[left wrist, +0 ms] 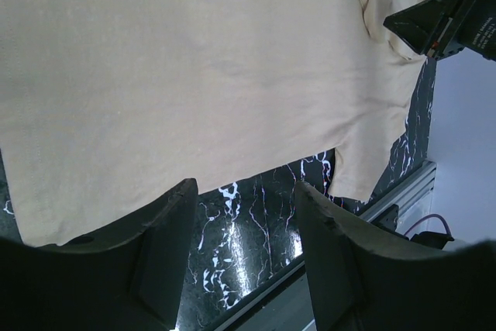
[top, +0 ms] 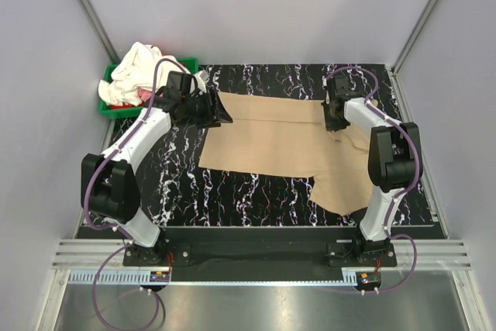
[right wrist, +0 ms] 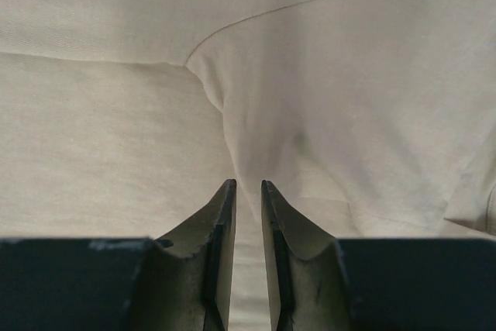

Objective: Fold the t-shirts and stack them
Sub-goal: Fold the tshirt

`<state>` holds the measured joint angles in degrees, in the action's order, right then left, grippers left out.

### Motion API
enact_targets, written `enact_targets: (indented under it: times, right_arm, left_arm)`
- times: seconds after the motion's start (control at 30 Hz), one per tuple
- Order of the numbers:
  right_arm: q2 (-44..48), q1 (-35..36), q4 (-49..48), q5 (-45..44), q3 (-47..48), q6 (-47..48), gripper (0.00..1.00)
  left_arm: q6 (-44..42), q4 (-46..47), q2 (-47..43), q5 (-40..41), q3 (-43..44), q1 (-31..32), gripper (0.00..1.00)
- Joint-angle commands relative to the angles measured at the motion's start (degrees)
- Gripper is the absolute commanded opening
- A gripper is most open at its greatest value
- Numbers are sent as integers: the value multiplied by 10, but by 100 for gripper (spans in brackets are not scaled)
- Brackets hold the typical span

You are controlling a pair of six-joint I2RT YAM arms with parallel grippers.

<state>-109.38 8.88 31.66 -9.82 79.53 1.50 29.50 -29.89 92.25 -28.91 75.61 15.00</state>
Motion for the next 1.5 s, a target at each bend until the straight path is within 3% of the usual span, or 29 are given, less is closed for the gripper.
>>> enact_targets:
  times: [0.0,0.1,0.3,0.37,0.43,0.57,0.83,1.17,1.2,1.33,1.47]
  right_arm:
    - [-16,0,-5,7,1,2,27]
    - [-33,0,-9,-10,5,1,31]
    - [-63,0,-8,-26,19,6,30]
    - [-69,0,-7,-26,22,7,26]
    - [-68,0,-8,-27,26,7,11]
    - [-38,0,31,10,47,-11,0]
    - [-17,1,165,97,92,-87,0]
    - [-36,5,162,129,84,-150,0]
    - [-43,5,159,106,85,-154,1]
    - [-61,3,182,61,118,-155,24]
    - [-14,-27,182,117,142,-155,37]
  left_arm:
    - [-14,22,-21,10,6,-2,58]
    - [-18,19,-25,18,5,-5,58]
    - [-18,19,-21,19,6,-7,58]
    - [-16,19,-20,17,6,-8,58]
    - [-17,19,-18,20,5,-9,58]
    - [-16,19,-14,24,2,-9,58]
    - [-9,19,17,30,6,-11,58]
    - [-16,12,38,51,8,-13,58]
    - [-17,11,46,53,11,-13,58]
    - [-4,9,86,44,44,-14,58]
    - [15,10,163,23,138,-13,58]
